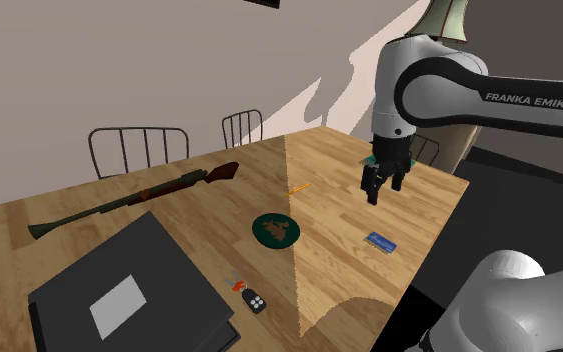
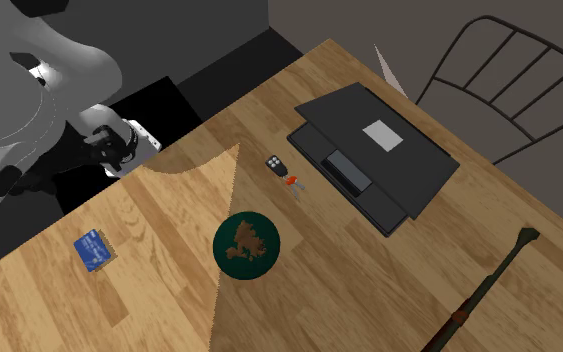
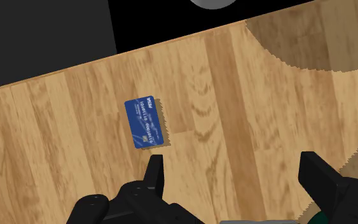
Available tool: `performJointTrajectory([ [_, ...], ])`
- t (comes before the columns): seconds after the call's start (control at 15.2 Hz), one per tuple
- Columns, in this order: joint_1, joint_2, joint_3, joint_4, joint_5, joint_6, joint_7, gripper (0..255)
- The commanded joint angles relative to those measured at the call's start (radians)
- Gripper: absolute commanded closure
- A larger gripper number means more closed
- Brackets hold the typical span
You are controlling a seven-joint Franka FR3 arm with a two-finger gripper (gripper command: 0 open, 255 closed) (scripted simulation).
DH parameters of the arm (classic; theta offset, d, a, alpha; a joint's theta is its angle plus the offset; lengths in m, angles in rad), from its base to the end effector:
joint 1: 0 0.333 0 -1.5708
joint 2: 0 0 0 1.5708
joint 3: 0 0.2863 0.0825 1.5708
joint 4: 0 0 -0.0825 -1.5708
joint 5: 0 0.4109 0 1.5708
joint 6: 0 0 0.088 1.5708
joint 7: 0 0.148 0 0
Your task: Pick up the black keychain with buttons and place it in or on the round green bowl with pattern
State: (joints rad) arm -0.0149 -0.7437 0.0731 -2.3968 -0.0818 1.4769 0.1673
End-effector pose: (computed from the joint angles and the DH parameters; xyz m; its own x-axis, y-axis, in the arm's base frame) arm 0.3441 0.0083 0.4874 0.9780 -0.1433 -0.1515 -0.1191 -0.9802 0.1580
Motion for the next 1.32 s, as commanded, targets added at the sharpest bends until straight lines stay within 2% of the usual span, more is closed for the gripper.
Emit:
performJointTrajectory([
  [0.0, 0.0, 0.0, 0.0, 0.0, 0.0, 0.0, 0.0, 0],
  [0.66, 0.074, 0.121, 0.157, -0.086, 0.161, 0.247, 0.195, 0],
  [1.25, 0.12, 0.339, 0.306, -0.055, 0.241, 0.49, 0.364, 0],
])
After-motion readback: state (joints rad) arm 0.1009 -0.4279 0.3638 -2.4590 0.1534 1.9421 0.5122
